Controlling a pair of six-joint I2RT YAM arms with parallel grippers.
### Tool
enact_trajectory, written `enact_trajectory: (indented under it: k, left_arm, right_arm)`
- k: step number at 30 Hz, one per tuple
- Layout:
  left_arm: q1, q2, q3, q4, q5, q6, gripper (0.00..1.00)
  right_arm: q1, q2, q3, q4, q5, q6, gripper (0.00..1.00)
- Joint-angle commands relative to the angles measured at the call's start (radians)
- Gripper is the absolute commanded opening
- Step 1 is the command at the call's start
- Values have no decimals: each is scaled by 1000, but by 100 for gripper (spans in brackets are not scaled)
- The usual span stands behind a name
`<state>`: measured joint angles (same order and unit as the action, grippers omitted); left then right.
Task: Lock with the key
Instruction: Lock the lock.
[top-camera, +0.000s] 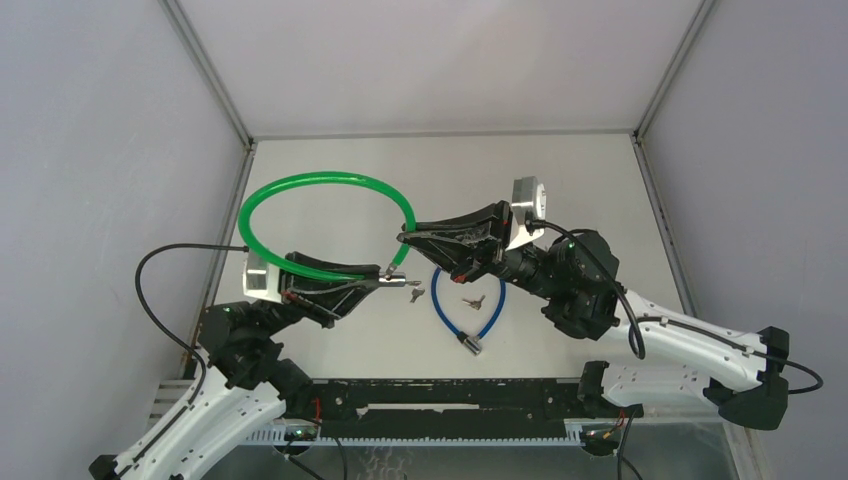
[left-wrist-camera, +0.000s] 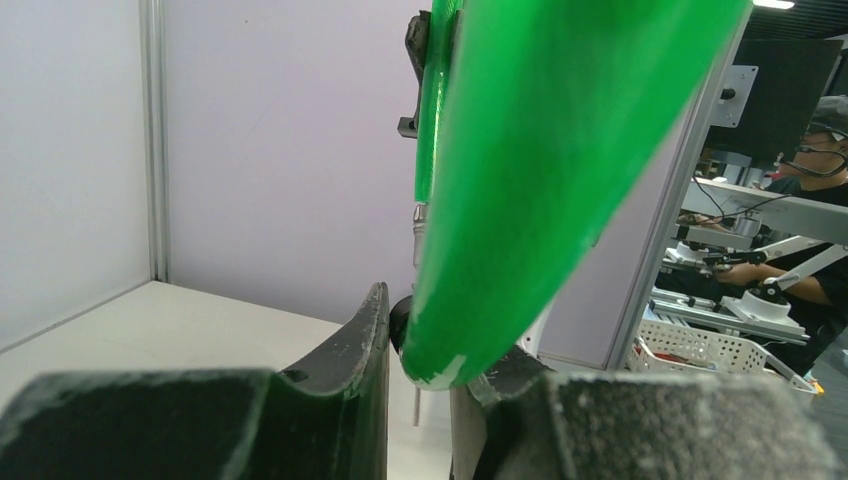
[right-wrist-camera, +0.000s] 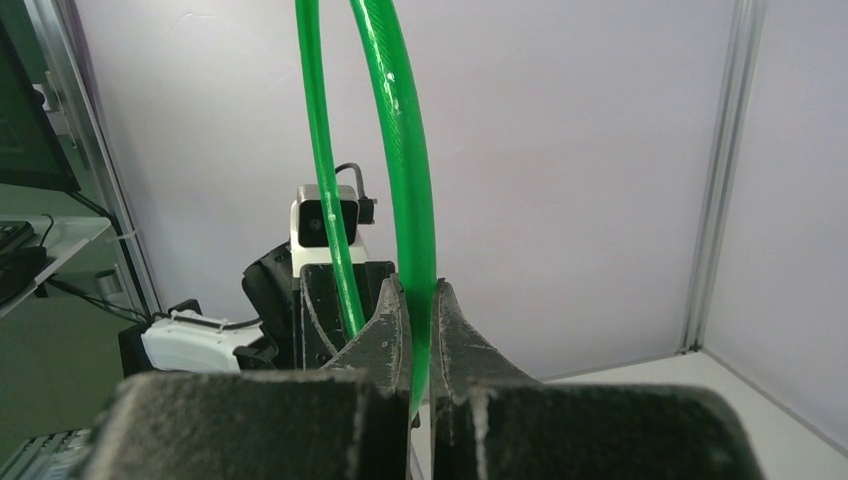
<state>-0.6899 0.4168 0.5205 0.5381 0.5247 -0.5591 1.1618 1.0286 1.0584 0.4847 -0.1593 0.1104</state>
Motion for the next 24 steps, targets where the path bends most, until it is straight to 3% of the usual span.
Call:
enact_trajectory:
  k: [1, 12, 24]
  left_arm:
    - [-3, -9, 37, 31, -25, 10, 0]
    - [4, -13, 37, 27, -30, 40, 0]
    - [5, -11, 35, 32, -30, 67, 0]
  right_arm:
    - [20, 6, 41, -49, -21, -24, 0]
    - [13, -9, 61, -205, -57, -83, 0]
    - [7, 26, 72, -217, -102, -81, 0]
